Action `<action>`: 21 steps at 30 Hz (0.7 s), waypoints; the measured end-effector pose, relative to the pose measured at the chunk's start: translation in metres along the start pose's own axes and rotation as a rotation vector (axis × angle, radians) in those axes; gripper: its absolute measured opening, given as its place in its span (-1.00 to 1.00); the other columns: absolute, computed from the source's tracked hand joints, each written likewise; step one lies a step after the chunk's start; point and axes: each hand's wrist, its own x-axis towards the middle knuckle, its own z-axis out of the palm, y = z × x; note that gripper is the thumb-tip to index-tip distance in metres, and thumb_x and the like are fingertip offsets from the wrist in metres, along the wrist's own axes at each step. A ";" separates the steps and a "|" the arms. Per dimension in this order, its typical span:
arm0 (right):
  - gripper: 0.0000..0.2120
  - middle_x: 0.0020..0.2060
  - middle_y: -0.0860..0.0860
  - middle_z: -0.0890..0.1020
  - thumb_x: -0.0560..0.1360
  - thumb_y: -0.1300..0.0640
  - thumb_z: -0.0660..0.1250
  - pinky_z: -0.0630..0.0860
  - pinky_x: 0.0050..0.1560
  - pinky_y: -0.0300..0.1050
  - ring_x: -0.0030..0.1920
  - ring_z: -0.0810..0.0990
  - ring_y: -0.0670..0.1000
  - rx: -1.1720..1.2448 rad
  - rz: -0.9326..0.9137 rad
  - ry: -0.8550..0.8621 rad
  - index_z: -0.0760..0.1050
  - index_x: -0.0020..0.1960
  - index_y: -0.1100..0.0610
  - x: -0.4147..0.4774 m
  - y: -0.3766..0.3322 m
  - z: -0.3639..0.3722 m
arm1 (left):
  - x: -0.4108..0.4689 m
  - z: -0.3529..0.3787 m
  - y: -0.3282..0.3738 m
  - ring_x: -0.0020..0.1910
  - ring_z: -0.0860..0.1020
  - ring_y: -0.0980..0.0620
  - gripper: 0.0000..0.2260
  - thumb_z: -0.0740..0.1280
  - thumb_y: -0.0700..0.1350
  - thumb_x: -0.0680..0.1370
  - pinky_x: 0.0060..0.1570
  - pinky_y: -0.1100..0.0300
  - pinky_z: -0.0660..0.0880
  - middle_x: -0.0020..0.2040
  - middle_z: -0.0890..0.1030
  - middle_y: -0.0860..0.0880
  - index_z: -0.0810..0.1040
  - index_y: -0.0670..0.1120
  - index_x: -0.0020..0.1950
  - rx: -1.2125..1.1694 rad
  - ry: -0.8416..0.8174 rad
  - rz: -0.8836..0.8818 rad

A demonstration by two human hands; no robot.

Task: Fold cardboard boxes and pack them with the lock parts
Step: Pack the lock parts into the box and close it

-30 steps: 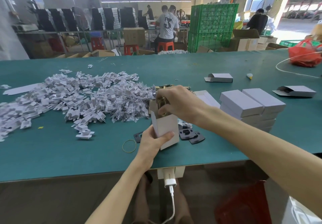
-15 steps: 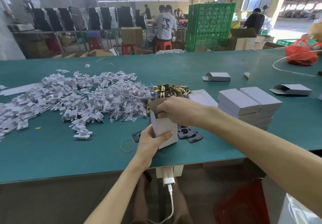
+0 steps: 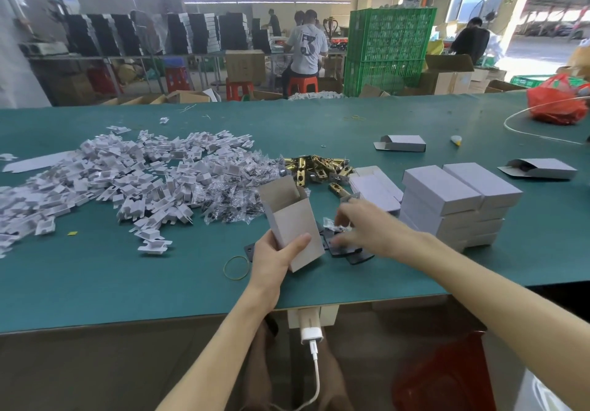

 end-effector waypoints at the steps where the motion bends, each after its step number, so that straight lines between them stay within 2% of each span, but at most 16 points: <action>1: -0.62 0.07 0.02 0.51 0.49 -0.09 0.49 0.46 0.12 -0.05 0.10 0.48 0.04 -0.031 0.000 -0.063 0.52 0.15 0.12 -0.003 0.003 0.010 | 0.000 0.000 0.000 0.07 0.72 -0.02 -0.68 0.58 -0.15 0.46 0.02 0.14 0.65 0.06 0.76 -0.04 0.64 -0.12 0.19 -0.001 0.002 0.004; 4: -0.64 0.12 -0.01 0.48 0.49 -0.09 0.48 0.45 0.20 0.00 0.16 0.42 0.02 -0.018 -0.014 -0.088 0.53 0.16 0.09 -0.009 0.007 0.028 | 0.000 0.001 -0.002 0.05 0.72 0.00 -0.70 0.58 -0.16 0.47 -0.01 0.17 0.64 0.04 0.76 -0.02 0.65 -0.10 0.17 0.022 0.004 0.007; 9: -0.73 0.14 -0.04 0.49 0.56 -0.03 0.42 0.48 0.21 -0.01 0.17 0.44 0.00 -0.047 -0.034 -0.045 0.54 0.19 0.05 -0.009 0.011 0.029 | 0.000 0.001 -0.003 0.05 0.72 0.02 -0.69 0.57 -0.17 0.48 0.00 0.17 0.64 0.05 0.76 -0.03 0.64 -0.11 0.19 0.040 0.003 0.007; 14: -0.71 0.18 -0.01 0.50 0.59 -0.01 0.39 0.48 0.20 -0.01 0.20 0.47 0.04 -0.101 -0.016 -0.053 0.52 0.25 0.07 -0.010 0.005 0.026 | 0.002 0.000 -0.005 0.03 0.72 0.04 -0.72 0.54 -0.18 0.51 -0.08 0.26 0.62 0.04 0.76 -0.01 0.61 -0.13 0.20 -0.028 0.034 -0.009; 16: -0.69 0.23 0.03 0.50 0.61 0.05 0.35 0.49 0.22 0.01 0.23 0.49 0.08 -0.086 -0.019 0.086 0.48 0.31 0.11 -0.010 -0.006 0.024 | 0.004 0.001 -0.005 0.04 0.71 0.05 -0.71 0.53 -0.17 0.53 -0.07 0.26 0.61 0.06 0.75 -0.02 0.59 -0.13 0.22 -0.054 0.061 -0.018; 18: -0.75 0.20 0.07 0.52 0.62 0.14 0.33 0.51 0.17 0.02 0.19 0.52 0.11 0.007 -0.095 0.296 0.47 0.28 0.18 -0.010 -0.031 0.018 | 0.007 0.001 -0.004 0.03 0.71 0.04 -0.70 0.54 -0.17 0.53 -0.08 0.24 0.61 0.07 0.74 -0.04 0.58 -0.13 0.22 -0.053 0.073 -0.025; 20: -0.83 0.10 0.08 0.55 0.62 0.17 0.33 0.50 0.08 -0.03 0.10 0.53 0.11 0.077 -0.235 0.442 0.49 0.17 0.21 -0.007 -0.068 0.011 | 0.008 -0.001 -0.006 -0.07 0.69 0.07 -0.70 0.56 -0.13 0.50 -0.17 0.24 0.58 -0.02 0.74 0.02 0.58 -0.12 0.18 -0.010 0.049 -0.015; 21: -0.84 0.07 0.07 0.56 0.61 0.14 0.34 0.48 0.04 -0.08 0.08 0.53 0.08 0.098 -0.304 0.457 0.50 0.14 0.20 -0.003 -0.088 0.009 | 0.007 -0.002 -0.007 -0.13 0.65 0.10 -0.71 0.52 -0.08 0.47 -0.22 0.24 0.55 -0.10 0.71 0.06 0.58 -0.10 0.15 0.025 0.043 -0.005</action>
